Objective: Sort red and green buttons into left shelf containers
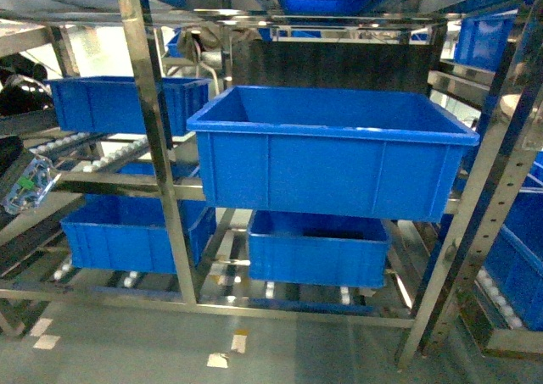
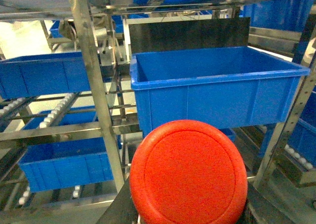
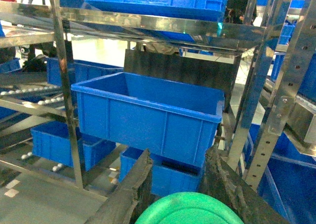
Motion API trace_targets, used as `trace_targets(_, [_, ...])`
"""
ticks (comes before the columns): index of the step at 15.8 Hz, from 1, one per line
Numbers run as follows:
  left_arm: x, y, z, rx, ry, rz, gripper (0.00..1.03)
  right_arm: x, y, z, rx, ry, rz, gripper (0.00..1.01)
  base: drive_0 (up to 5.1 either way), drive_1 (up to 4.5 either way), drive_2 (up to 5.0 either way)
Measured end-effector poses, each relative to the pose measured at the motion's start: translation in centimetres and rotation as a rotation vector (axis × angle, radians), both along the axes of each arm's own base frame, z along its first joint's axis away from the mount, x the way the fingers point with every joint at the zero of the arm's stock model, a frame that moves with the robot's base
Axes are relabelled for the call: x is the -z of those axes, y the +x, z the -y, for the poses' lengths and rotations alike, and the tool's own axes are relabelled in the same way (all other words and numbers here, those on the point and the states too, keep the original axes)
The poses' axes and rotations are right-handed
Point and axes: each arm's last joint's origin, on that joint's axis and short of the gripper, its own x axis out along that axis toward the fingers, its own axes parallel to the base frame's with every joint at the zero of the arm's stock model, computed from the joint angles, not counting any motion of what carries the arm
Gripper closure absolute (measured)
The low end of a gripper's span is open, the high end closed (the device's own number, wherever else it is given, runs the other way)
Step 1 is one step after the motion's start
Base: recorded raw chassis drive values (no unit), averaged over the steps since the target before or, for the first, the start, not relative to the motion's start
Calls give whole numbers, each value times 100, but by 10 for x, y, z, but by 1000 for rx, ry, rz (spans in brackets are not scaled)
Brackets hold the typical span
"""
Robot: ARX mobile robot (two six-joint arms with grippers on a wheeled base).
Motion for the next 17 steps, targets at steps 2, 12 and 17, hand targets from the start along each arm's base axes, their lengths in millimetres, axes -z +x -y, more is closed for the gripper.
trace_targets(2, [0,0,0,0,1,-4,78,0,0,0,0,1,-2,71,-9,384,-403])
trace_targets(12, [1,0,0,0,2,-9,78,1,0,0,0,3,-10,71,-2,396,-400])
trace_targets(17, [1,0,0,-1,2,-6,78,1,0,0,0,3,-10,71,14,411,-383])
